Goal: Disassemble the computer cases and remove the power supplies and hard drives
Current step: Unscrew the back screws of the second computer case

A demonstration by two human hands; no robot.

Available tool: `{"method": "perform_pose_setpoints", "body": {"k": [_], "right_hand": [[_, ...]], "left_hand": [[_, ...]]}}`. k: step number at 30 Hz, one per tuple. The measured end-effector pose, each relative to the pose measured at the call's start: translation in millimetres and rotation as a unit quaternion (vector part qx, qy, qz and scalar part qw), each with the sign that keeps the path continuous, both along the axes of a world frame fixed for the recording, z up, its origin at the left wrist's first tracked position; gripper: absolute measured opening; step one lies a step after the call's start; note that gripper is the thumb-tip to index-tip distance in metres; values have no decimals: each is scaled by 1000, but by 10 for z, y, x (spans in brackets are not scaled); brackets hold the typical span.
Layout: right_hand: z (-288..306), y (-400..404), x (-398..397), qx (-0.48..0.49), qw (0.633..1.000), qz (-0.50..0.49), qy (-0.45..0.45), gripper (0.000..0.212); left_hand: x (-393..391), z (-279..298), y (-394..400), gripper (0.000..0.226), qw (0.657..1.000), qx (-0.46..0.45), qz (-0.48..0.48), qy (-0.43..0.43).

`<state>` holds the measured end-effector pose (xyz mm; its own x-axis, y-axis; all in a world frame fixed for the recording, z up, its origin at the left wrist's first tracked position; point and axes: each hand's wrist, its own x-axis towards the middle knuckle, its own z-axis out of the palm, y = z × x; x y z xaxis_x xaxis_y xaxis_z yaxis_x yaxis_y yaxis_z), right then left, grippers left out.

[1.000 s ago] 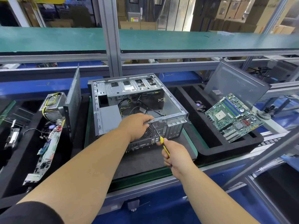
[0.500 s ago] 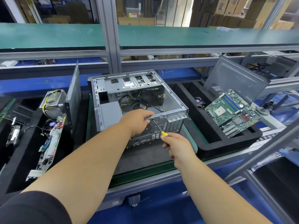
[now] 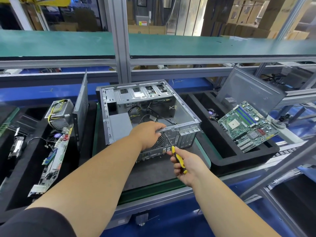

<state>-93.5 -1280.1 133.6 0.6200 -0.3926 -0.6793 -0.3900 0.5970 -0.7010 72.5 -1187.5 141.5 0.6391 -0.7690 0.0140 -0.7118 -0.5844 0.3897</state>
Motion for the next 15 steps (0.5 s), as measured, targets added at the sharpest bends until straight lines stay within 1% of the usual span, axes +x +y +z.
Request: {"method": "perform_pose_setpoints", "body": {"k": [5, 9, 13, 14, 15], "right_hand": [[-1, 5, 17, 5, 1000, -25, -5, 28], [32, 23, 41, -51, 998, -29, 18, 24], [50, 43, 104, -183, 981, -9, 60, 19], [50, 45, 94, -237, 970, 0, 56, 18], [54, 49, 69, -314, 948, 23, 58, 20]], "left_hand": [[27, -51, -18, 38, 1000, -6, 7, -2], [39, -77, -15, 39, 1000, -7, 7, 0], [34, -83, -15, 38, 1000, -12, 2, -2], [31, -85, -15, 37, 1000, -14, 1, -3], [30, -88, -16, 37, 1000, -15, 0, -2]]}}
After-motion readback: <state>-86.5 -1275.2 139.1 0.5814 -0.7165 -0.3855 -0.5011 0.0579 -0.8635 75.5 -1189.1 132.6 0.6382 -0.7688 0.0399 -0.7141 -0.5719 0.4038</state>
